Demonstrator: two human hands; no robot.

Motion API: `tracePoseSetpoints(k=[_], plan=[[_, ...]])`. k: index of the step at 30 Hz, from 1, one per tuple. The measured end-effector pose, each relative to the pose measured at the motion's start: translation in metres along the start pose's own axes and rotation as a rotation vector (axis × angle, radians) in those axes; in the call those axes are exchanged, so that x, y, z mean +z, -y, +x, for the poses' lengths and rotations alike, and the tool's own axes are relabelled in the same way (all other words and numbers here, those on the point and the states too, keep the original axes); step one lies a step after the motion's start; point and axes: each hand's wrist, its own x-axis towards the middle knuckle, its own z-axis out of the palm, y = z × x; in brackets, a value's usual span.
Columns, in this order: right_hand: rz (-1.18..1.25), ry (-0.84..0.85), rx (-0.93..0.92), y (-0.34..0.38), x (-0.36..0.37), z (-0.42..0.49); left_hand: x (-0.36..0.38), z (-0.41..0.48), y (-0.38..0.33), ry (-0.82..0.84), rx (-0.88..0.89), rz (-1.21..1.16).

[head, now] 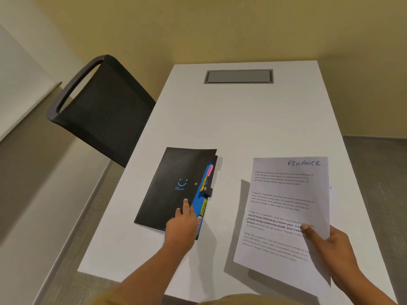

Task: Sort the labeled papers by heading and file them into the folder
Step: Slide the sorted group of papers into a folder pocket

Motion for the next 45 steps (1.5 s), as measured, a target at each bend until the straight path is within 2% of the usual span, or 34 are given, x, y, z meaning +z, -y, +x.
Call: tracePoseSetpoints(k=[10, 18, 27, 35, 40, 45], plan=[[-0.015, -0.017, 0.018, -0.002, -0.013, -0.003, 0.007, -0.002, 0.0, 0.038, 0.046, -0.053], [-0.046, -0.013, 0.012, 0.005, -0.01, 0.001, -0.008, -0.002, 0.012, -0.018, 0.052, -0.14], [0.025, 0.018, 0.004, 0.043, 0.003, 0.009, -0.026, -0.043, -0.002, -0.256, -0.028, -0.576], [-0.042, 0.06, -0.091, 0.093, 0.021, 0.012, -0.042, -0.067, -0.03, -0.222, -0.055, -0.71], [-0.142, 0.134, -0.121, 0.102, 0.039, 0.01, -0.046, -0.074, -0.037, -0.186, -0.038, -0.765], [-0.296, 0.305, -0.154, 0.105, 0.057, 0.006, -0.048, -0.078, -0.04, -0.152, -0.012, -0.78]])
